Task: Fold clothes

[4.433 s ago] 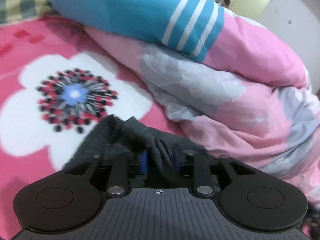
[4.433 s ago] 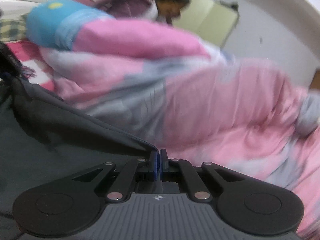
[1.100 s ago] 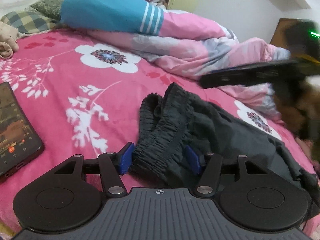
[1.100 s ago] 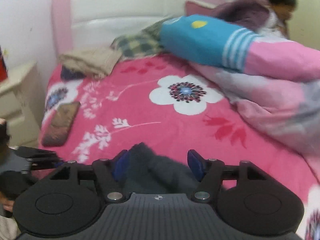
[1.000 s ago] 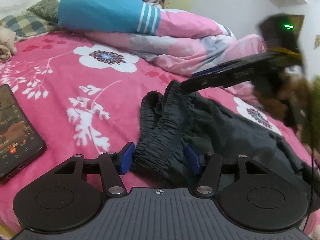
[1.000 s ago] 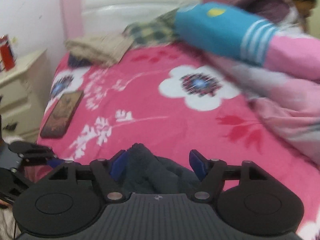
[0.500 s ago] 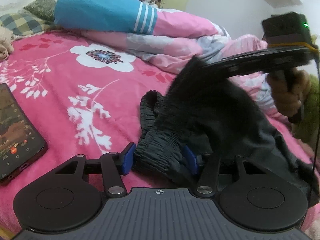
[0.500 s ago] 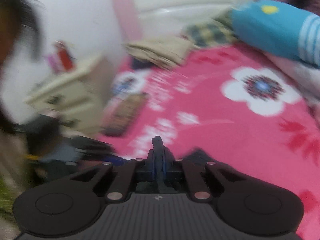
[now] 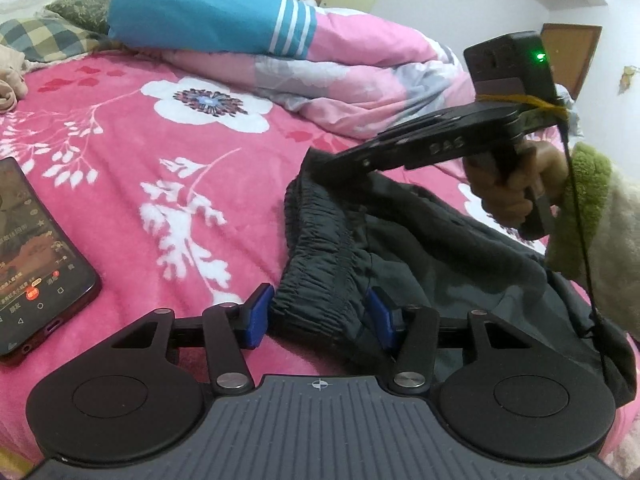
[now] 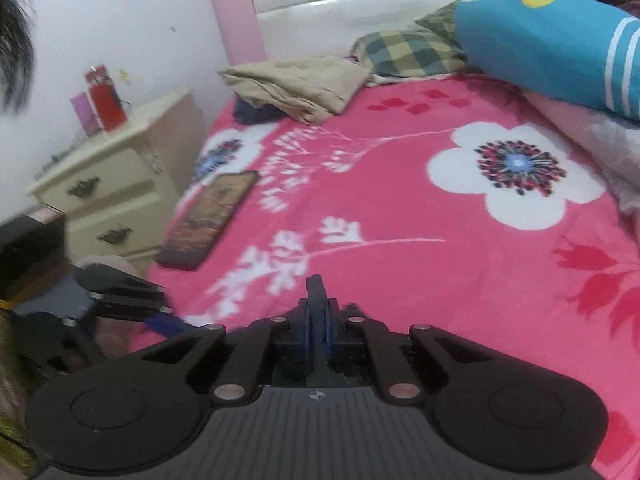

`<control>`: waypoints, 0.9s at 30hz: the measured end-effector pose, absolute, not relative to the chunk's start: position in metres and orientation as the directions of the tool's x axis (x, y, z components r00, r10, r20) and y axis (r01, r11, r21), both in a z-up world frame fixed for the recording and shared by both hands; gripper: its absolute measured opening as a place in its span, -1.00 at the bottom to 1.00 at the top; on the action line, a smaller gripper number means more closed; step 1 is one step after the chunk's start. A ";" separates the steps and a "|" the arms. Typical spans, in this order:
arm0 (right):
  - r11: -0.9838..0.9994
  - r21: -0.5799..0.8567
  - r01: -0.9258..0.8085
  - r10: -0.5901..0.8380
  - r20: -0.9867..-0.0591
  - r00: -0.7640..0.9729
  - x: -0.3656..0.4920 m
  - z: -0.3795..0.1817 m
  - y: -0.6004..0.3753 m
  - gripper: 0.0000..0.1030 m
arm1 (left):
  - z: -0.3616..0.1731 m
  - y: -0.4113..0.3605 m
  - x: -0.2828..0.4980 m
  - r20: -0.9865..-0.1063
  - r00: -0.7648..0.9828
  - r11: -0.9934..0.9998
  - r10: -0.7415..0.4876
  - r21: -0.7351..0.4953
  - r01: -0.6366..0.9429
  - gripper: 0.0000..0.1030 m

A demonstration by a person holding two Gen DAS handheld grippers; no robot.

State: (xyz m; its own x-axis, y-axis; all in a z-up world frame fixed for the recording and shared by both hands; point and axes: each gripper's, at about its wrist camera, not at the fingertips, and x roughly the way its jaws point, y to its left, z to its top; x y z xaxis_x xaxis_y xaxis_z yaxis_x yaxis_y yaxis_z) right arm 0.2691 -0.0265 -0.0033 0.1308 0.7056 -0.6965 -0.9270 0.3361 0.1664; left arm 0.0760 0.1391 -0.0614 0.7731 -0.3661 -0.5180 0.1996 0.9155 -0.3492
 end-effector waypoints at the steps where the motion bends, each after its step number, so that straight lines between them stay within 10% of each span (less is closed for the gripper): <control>1: 0.339 0.145 -0.930 0.693 -0.707 0.143 0.269 -0.007 -0.025 -0.86 | -0.062 0.139 0.076 -0.520 0.772 0.916 -0.365 -0.348 0.200 -0.02; 6: 0.384 0.041 -0.922 0.648 -0.723 0.238 0.260 -0.023 -0.014 -0.63 | -0.062 0.137 0.076 -0.526 0.771 0.920 -0.360 -0.335 0.201 -0.02; 13: 0.603 0.096 -0.792 0.663 -0.613 0.430 0.248 0.011 -0.060 0.17 | -0.062 0.139 0.075 -0.517 0.779 0.919 -0.355 -0.348 0.188 0.00; 27: 0.869 0.252 -0.425 0.494 -0.423 0.759 0.170 0.081 -0.213 0.24 | -0.012 0.131 0.072 -0.396 0.836 0.902 -0.379 -0.360 0.238 0.01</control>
